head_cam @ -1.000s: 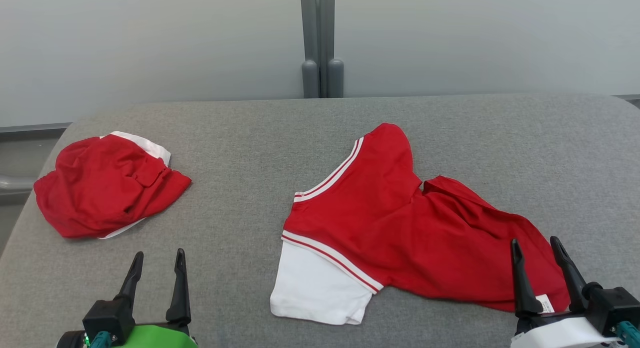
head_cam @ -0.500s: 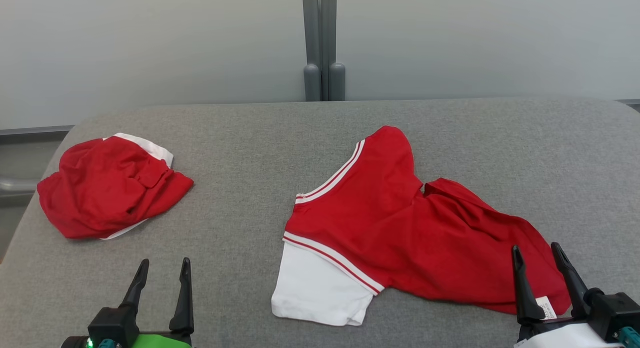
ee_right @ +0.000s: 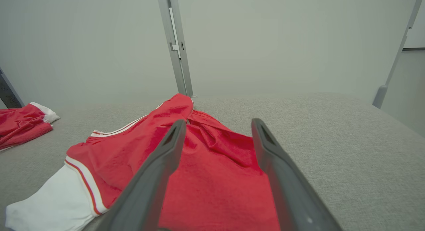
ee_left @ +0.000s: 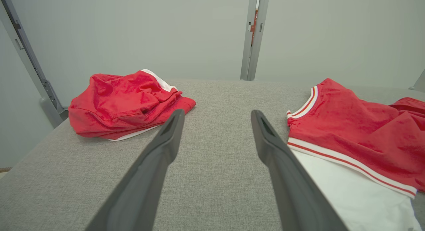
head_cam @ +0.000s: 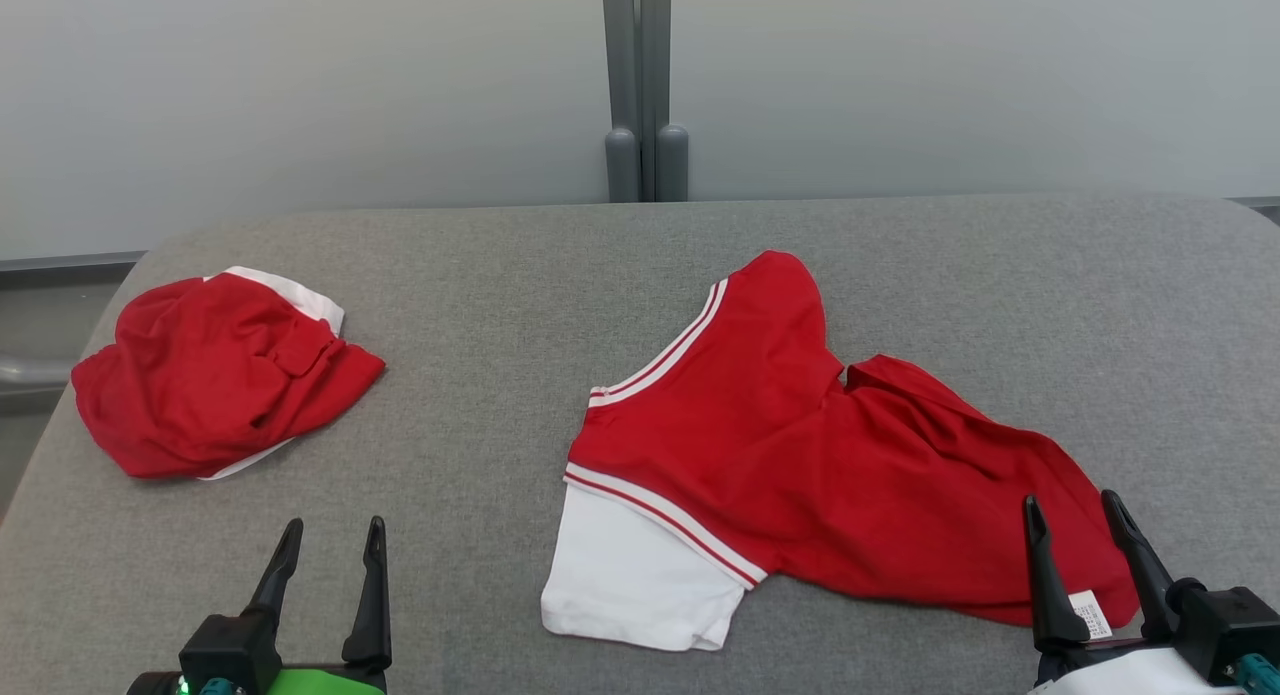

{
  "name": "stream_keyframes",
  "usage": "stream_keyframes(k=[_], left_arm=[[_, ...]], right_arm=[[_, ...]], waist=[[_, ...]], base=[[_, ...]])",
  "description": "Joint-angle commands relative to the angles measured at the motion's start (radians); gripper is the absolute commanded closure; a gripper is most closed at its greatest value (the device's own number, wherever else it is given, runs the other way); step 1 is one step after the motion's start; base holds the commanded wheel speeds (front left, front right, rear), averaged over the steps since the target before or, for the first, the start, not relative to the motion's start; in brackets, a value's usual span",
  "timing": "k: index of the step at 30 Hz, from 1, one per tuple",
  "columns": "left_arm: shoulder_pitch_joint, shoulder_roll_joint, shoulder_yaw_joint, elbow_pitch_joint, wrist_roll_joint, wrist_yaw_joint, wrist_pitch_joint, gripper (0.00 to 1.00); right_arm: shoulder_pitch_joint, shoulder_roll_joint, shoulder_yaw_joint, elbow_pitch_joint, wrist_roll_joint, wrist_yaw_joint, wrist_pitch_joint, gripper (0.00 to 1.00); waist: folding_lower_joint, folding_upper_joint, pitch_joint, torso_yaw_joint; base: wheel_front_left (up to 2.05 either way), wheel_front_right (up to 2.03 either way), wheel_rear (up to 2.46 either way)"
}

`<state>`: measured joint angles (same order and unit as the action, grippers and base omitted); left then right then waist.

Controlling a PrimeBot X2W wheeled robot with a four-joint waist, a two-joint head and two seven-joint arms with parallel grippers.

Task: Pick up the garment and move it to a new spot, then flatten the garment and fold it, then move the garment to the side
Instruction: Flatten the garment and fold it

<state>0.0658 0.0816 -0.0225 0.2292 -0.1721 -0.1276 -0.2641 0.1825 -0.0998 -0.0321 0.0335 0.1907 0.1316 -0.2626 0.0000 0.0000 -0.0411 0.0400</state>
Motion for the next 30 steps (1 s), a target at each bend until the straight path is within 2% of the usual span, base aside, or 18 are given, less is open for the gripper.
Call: stream_keyframes(k=[1, 13, 22, 30], left_arm=[[0.003, 0.004, 0.001, 0.001, 0.001, -0.002, 0.0, 0.0], [0.004, -0.004, -0.026, 0.018, 0.009, -0.003, 0.0, 0.0], [-0.028, -0.011, -0.182, 0.076, -0.003, -0.003, 0.0, 0.0], [-0.084, -0.012, -0.264, 0.13, -0.027, -0.003, 0.0, 0.0]], right_arm=[[0.002, -0.001, 0.0, 0.004, 0.005, -0.002, -0.003, 0.0], [-0.024, -0.011, -0.025, 0.035, 0.008, -0.002, -0.003, 0.0], [-0.067, -0.071, -0.064, 0.15, 0.004, -0.002, -0.003, 0.0], [-0.154, -0.136, -0.088, 0.298, 0.025, -0.002, -0.003, 0.0]], waist=[[0.0, 0.0, 0.0, -0.001], [0.0, 0.0, 0.012, -0.008], [0.0, 0.0, 0.043, -0.019], [0.0, 0.0, 0.118, -0.037]], base=[[0.0, 0.0, 0.0], [0.0, 0.0, 0.0], [0.0, 0.0, 0.0], [0.0, 0.0, 0.0]])
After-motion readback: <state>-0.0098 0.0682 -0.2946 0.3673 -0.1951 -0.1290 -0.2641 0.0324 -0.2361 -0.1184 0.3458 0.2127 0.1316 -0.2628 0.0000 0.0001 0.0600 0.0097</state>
